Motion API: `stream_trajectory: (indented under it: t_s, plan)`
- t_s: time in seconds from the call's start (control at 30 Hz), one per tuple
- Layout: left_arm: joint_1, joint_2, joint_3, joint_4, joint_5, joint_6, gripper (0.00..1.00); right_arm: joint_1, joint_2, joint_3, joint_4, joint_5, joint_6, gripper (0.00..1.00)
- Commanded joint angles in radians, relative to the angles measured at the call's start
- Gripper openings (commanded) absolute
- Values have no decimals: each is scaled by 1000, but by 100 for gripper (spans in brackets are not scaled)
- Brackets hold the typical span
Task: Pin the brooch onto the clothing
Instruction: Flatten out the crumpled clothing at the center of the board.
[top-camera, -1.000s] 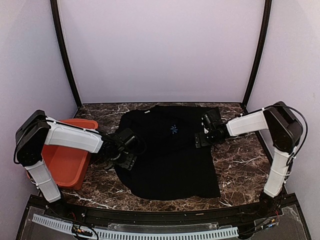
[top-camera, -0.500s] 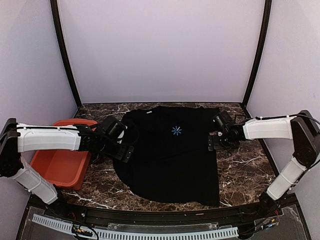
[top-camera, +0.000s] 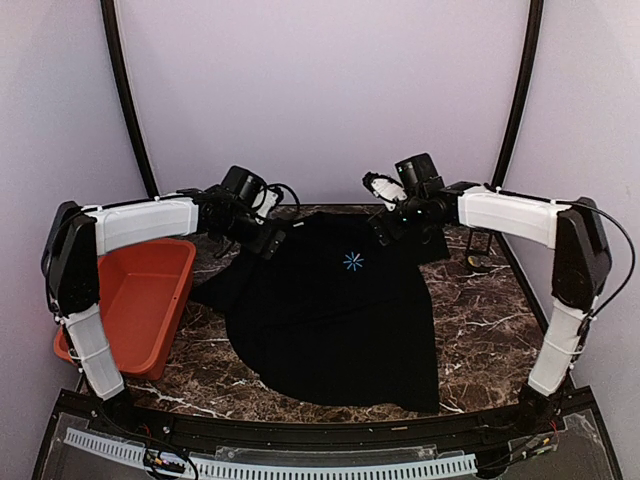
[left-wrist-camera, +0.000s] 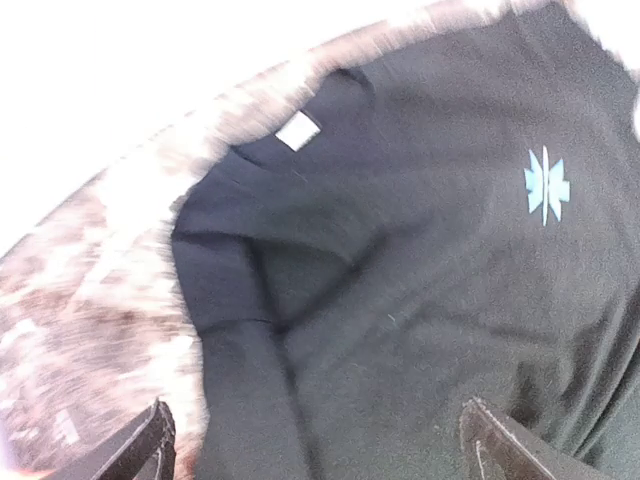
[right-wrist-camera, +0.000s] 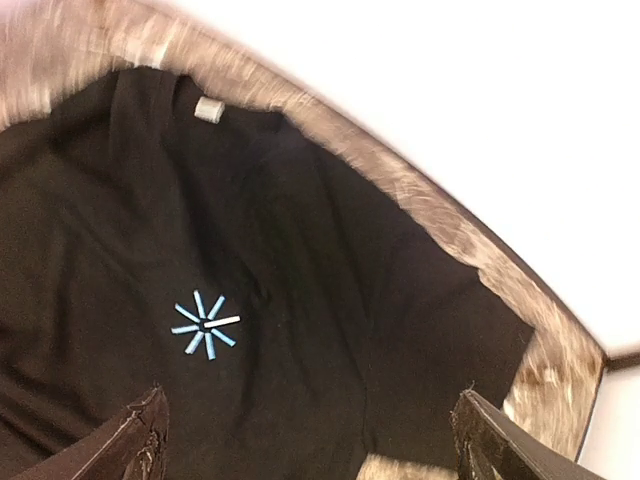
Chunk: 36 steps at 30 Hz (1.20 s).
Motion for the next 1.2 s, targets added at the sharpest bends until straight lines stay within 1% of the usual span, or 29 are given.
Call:
stream_trajectory:
  t_s: [0.0, 0.07, 0.13, 0.2, 0.27, 0.33, 0.4, 0.63, 0.83, 0.93, 1.1, 1.17]
  plan:
    - [12, 89, 35, -19, 183, 196, 99, -2, 188, 128, -111, -132, -339, 97]
    - [24, 119, 61, -41, 191, 208, 99, -9, 249, 186, -145, -178, -439, 97]
    - [32, 137, 78, -57, 192, 186, 99, -19, 300, 235, -160, -187, -523, 97]
    - [34, 153, 85, -69, 184, 168, 99, -37, 349, 292, -186, -204, -582, 96]
    - [34, 173, 87, -81, 154, 154, 99, -56, 392, 350, -209, -240, -609, 95]
    - [35, 193, 81, -85, 112, 148, 99, -77, 436, 399, -219, -272, -615, 94]
    - [35, 213, 76, -80, 86, 145, 99, -91, 474, 439, -207, -270, -625, 94]
    - [35, 255, 71, -74, 102, 146, 99, -117, 604, 523, -123, -182, -591, 92]
    - [35, 285, 68, -60, 75, 148, 98, -118, 650, 552, -117, -240, -553, 89]
    - [36, 316, 79, -58, 49, 149, 97, -117, 666, 557, -119, -245, -554, 88]
    - [36, 358, 107, -69, 26, 148, 91, -126, 695, 569, -125, -272, -520, 85]
    - [39, 380, 120, -78, 15, 150, 88, -135, 705, 578, -136, -287, -496, 81]
